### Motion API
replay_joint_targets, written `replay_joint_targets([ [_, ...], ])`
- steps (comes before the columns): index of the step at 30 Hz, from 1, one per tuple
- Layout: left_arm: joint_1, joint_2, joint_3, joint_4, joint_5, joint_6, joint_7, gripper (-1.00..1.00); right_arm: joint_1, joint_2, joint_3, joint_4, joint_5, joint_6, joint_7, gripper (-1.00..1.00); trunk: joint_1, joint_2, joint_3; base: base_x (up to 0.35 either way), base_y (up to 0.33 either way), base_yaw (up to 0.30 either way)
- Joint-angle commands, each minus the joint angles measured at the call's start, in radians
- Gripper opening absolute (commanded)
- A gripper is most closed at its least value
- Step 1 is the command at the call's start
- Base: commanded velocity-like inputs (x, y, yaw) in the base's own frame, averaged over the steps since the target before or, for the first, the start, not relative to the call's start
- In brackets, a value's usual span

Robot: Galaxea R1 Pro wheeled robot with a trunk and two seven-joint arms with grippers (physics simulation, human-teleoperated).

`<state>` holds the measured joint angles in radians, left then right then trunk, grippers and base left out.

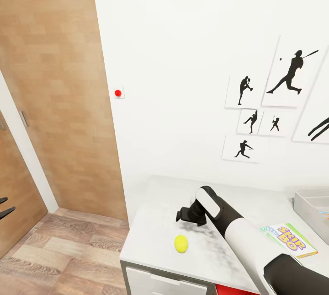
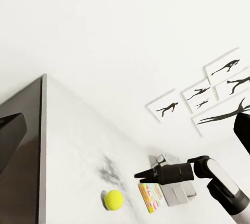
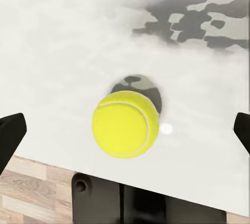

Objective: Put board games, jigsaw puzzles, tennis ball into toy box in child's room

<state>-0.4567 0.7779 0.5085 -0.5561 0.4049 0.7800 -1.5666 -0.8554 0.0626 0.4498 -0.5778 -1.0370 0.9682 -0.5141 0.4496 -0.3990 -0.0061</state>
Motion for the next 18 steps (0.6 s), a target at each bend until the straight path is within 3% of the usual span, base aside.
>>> replay_joint_targets([
  [1,0.000,0.000,0.001,0.000,-0.001,0.010,-0.004,1.00,-0.001,-0.001,0.004,0.002,-0.011,0.000,-0.010,1.00,0.000,-0.001,-0.001,0.000,0.000,0.000],
  [7,0.000,0.000,0.001,-0.006,-0.001,0.008,-0.004,1.00,-0.001,-0.020,0.004,0.010,-0.011,0.000,-0.010,1.00,0.000,-0.001,-0.001,0.000,0.000,0.000],
  [18,-0.001,0.000,0.001,-0.007,-0.001,0.008,-0.004,1.00,-0.001,-0.028,0.003,0.013,-0.011,0.000,-0.012,1.00,0.000,-0.001,-0.001,0.000,0.000,0.000],
])
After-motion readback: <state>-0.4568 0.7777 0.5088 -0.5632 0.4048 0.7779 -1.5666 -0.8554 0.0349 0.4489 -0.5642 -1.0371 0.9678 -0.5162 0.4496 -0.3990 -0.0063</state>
